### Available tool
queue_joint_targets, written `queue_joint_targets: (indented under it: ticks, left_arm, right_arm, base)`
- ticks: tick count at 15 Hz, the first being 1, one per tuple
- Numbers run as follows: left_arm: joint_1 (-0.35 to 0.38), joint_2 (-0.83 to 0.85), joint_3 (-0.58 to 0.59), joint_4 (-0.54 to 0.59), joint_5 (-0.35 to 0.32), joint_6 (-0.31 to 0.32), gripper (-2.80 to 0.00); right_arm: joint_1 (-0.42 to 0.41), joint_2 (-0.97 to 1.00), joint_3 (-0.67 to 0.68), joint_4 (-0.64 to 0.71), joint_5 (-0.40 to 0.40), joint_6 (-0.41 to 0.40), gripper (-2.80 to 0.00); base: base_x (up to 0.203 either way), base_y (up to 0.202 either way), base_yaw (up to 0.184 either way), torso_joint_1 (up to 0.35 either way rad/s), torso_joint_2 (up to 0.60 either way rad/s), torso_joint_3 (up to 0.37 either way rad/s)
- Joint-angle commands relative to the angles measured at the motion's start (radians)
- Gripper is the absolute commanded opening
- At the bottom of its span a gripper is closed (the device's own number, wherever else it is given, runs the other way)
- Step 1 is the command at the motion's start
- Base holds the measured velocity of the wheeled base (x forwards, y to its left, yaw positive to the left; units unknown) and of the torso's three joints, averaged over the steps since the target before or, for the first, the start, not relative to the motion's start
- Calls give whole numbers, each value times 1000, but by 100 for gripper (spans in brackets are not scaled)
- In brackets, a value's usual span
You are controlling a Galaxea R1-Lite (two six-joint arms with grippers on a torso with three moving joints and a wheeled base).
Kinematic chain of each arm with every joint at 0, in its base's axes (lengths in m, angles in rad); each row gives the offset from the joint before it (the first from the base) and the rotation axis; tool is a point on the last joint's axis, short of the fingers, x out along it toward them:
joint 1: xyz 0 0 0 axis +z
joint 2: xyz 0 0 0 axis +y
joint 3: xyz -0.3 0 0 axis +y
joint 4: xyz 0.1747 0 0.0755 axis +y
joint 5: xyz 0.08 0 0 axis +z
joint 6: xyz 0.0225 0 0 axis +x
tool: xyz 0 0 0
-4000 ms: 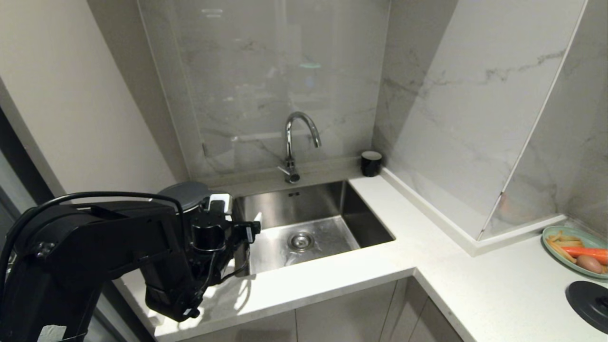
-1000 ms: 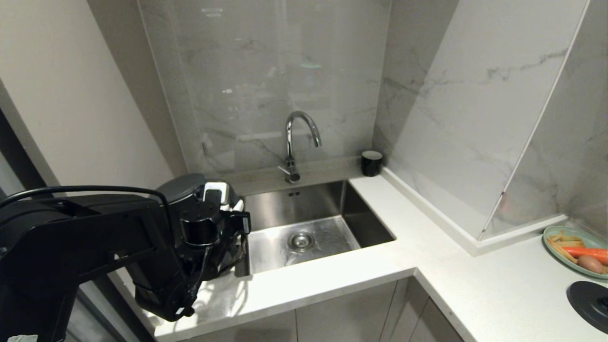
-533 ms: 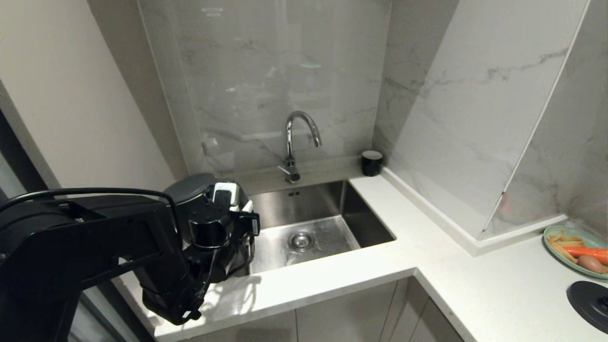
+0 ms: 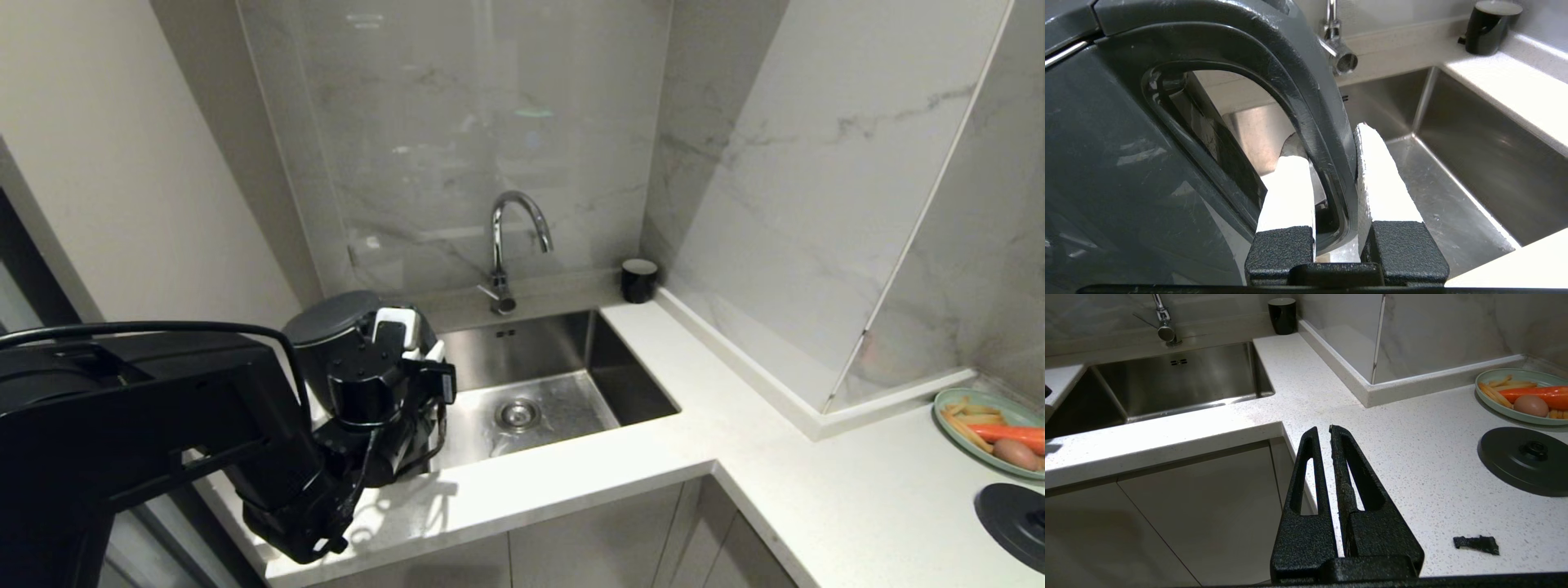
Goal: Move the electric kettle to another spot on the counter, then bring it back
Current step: Grab the kettle, then place it on the power base
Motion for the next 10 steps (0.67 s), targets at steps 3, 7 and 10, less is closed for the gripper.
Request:
queue_joint_targets:
  ticks: [3, 7, 10]
  left_arm:
    - [-6, -12, 0, -2, 2, 9, -280]
    - [-6, -12, -2, -2, 2, 10, -280]
    - [-15, -12, -7, 0, 2, 11, -280]
  right_arm:
    - [0, 1, 0, 0, 0, 0, -280]
    - [0, 1, 0, 0, 0, 0, -280]
    - [0, 1, 0, 0, 0, 0, -280]
  base:
    - [0, 0, 0, 36, -70, -48]
    - [0, 0, 0, 115, -265, -137]
    - [0, 0, 0, 30, -71, -42]
